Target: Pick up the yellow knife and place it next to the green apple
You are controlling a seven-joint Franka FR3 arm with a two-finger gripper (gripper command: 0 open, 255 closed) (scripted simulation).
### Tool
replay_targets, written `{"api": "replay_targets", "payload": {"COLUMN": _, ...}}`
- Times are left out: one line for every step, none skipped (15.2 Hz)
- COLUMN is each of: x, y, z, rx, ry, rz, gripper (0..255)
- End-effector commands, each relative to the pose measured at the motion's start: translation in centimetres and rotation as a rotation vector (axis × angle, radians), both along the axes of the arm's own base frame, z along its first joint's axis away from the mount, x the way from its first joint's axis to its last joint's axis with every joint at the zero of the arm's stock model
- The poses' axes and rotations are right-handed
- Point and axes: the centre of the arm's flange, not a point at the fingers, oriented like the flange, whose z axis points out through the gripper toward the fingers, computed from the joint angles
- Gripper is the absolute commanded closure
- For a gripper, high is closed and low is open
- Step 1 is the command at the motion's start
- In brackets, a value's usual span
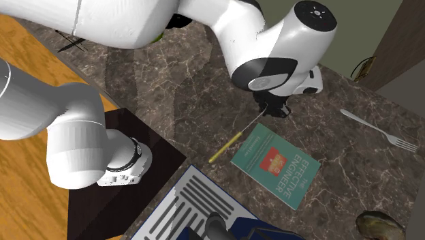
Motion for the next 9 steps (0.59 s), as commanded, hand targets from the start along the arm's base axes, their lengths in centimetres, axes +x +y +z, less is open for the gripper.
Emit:
{"api": "replay_targets", "payload": {"x": 0.0, "y": -0.1, "z": 1.1, "rx": 0.0, "ry": 0.001, "rz": 0.0, "gripper": 255}}
{"api": "replay_targets", "payload": {"x": 0.0, "y": -0.1, "z": 1.7, "rx": 0.0, "ry": 0.001, "rz": 0.0, "gripper": 255}}
{"api": "replay_targets", "payload": {"x": 0.0, "y": -0.1, "z": 2.2, "rx": 0.0, "ry": 0.001, "rz": 0.0, "gripper": 255}}
{"api": "replay_targets", "payload": {"x": 0.0, "y": -0.1, "z": 2.7, "rx": 0.0, "ry": 0.001, "rz": 0.0, "gripper": 255}}
{"api": "replay_targets", "payload": {"x": 0.0, "y": -0.1, "z": 3.3, "rx": 0.0, "ry": 0.001, "rz": 0.0, "gripper": 255}}
{"api": "replay_targets", "payload": {"x": 0.0, "y": -0.1, "z": 3.8, "rx": 0.0, "ry": 0.001, "rz": 0.0, "gripper": 255}}
{"api": "replay_targets", "payload": {"x": 0.0, "y": -0.1, "z": 4.3, "rx": 0.0, "ry": 0.001, "rz": 0.0, "gripper": 255}}
{"api": "replay_targets", "payload": {"x": 0.0, "y": -0.1, "z": 4.8, "rx": 0.0, "ry": 0.001, "rz": 0.0, "gripper": 255}}
{"api": "replay_targets", "payload": {"x": 0.0, "y": -0.1, "z": 5.4, "rx": 0.0, "ry": 0.001, "rz": 0.0, "gripper": 255}}
